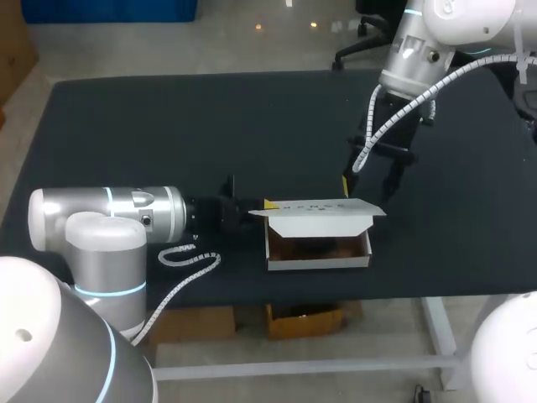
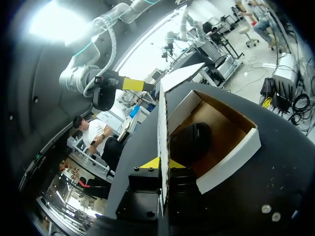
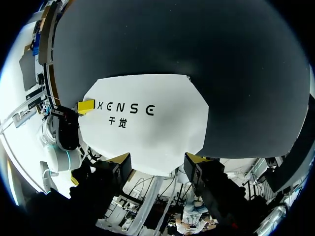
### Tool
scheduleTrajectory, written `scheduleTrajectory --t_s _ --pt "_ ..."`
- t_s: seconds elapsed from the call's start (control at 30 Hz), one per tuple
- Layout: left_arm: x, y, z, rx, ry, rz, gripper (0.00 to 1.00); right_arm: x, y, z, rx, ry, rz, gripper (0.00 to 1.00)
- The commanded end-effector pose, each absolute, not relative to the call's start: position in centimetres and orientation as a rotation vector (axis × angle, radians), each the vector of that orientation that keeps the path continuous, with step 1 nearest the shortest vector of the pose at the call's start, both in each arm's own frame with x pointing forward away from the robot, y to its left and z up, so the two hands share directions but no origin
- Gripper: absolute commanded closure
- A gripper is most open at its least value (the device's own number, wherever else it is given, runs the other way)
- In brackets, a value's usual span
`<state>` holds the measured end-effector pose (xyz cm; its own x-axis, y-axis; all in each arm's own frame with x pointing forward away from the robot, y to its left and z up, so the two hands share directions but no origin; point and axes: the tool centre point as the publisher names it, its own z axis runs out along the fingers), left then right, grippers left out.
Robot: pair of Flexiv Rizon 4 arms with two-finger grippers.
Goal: Assemble the packaging by folding the flat box into shape, placing the metal phone stand inside, and closing the box properly
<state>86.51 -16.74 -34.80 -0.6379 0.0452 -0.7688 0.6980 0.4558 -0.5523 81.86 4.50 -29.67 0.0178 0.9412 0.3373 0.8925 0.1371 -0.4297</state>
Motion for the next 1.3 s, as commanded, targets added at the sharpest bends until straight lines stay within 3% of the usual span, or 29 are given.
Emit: scheduleTrajectory --t_s 0.03,0.23,0.33,0.4,0.67,0.87,1.3 --pt "86.3 -17.0 -35.2 0.624 2.006 -1.203 0.99 81.9 4.4 -30.6 -1.756 -1.871 0.115 0.32" --pt "86.0 -17.1 -35.2 0.642 2.001 -1.202 0.94 81.8 4.3 -31.9 -1.760 -1.856 0.114 0.36" --pt "86.0 -17.1 -35.2 0.647 1.999 -1.203 0.85 81.8 4.4 -32.2 -1.761 -1.852 0.116 0.47" --pt "86.0 -17.1 -35.3 0.646 1.999 -1.203 0.84 81.7 4.4 -32.3 -1.764 -1.851 0.121 0.50" --pt "86.2 -17.0 -35.3 0.643 1.999 -1.200 0.85 81.3 4.1 -32.7 -1.772 -1.845 0.128 0.49" --pt "86.3 -16.8 -35.1 0.633 1.989 -1.196 0.82 81.0 4.1 -32.9 -1.774 -1.838 0.131 0.46" --pt "85.9 -15.8 -34.3 0.627 1.972 -1.190 0.73 80.9 3.9 -33.1 -1.786 -1.830 0.133 0.51"
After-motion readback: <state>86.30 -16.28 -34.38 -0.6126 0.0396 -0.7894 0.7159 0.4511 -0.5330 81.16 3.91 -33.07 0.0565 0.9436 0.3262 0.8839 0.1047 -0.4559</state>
